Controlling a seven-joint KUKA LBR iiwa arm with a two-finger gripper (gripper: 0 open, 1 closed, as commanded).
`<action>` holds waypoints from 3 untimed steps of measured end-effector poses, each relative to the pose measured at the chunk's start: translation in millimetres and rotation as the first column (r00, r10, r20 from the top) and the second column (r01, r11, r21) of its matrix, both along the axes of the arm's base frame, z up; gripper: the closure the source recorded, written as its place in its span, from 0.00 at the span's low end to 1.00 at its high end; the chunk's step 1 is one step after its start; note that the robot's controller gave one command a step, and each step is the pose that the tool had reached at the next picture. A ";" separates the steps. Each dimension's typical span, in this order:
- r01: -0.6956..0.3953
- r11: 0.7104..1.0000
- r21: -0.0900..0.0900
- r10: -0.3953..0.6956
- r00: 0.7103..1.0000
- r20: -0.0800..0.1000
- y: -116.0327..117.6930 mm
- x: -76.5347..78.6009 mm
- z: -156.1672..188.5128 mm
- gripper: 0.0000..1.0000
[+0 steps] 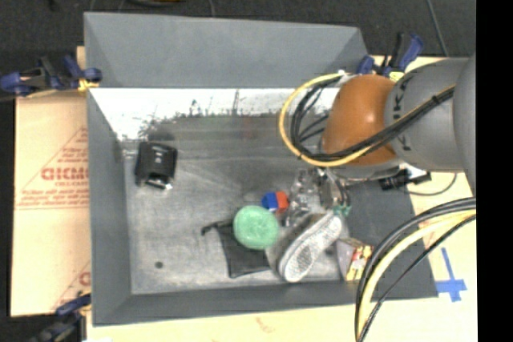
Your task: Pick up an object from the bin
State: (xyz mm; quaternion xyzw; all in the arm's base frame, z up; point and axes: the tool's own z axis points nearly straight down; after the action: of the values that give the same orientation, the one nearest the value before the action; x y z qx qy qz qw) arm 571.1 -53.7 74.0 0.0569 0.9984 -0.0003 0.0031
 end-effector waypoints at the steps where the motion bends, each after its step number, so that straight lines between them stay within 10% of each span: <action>1: 0.000 1.000 0.000 0.000 1.000 0.000 0.0 0.0 0.0 1.00; 2: -0.195 0.981 0.001 0.195 0.981 -0.002 36.9 -0.1 83.7 1.00; 3: -0.194 0.981 0.001 0.194 0.981 -0.002 36.9 -0.2 83.7 0.00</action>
Offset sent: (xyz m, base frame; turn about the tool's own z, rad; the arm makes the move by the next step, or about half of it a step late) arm -0.0014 0.0376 0.0828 -0.1983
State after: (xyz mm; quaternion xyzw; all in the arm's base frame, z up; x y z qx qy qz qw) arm 571.0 -16.7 157.7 -0.0409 0.9992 0.0003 0.0022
